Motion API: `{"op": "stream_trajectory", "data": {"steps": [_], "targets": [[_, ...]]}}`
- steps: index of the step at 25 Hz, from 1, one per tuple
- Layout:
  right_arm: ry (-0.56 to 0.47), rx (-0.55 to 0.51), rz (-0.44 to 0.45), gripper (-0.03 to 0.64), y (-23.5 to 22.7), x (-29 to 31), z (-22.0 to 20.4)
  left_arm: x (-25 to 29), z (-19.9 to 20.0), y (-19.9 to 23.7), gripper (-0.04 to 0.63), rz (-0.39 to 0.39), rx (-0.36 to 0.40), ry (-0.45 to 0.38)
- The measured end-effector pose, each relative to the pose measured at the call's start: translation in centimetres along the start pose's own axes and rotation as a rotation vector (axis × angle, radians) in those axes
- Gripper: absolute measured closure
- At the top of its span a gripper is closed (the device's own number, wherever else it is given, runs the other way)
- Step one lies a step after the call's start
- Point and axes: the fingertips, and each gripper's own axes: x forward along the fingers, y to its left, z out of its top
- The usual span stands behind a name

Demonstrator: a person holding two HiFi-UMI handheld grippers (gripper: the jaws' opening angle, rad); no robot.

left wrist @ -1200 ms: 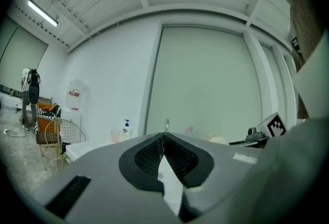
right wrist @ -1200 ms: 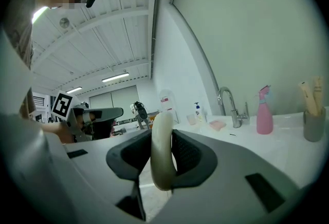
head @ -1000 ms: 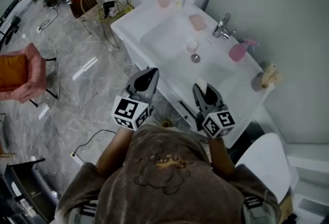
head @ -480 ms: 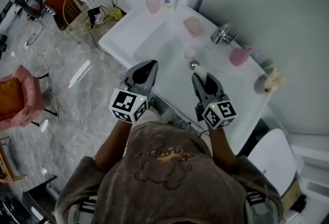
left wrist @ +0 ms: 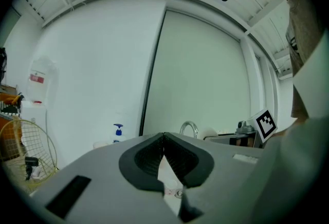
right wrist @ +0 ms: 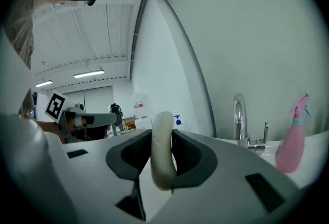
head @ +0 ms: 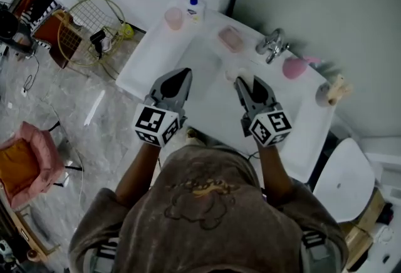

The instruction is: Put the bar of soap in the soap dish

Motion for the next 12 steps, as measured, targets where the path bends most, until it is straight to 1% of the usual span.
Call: {"op": "stream_trajectory", "data": {"steps": [4, 7, 12], "targets": [[-0.004, -0.022, -0.010, 0.499, -1.5, 2.7, 1.3, 1.8, 0.2, 1.5, 0.591, -0.026, -0.009, 0.006], [-0.003, -0.052, -0.005, 0.499, -3.0, 5.4, 2.5, 3.1, 0.1, 2.3, 0.591, -0.032, -0.013, 0.009], [-0.009, -0.078, -0.021, 0.499, -5.9, 9.7, 3.7, 4.9, -0.1, 3.0, 0.591, -0.044, -0.017, 0.021]]}}
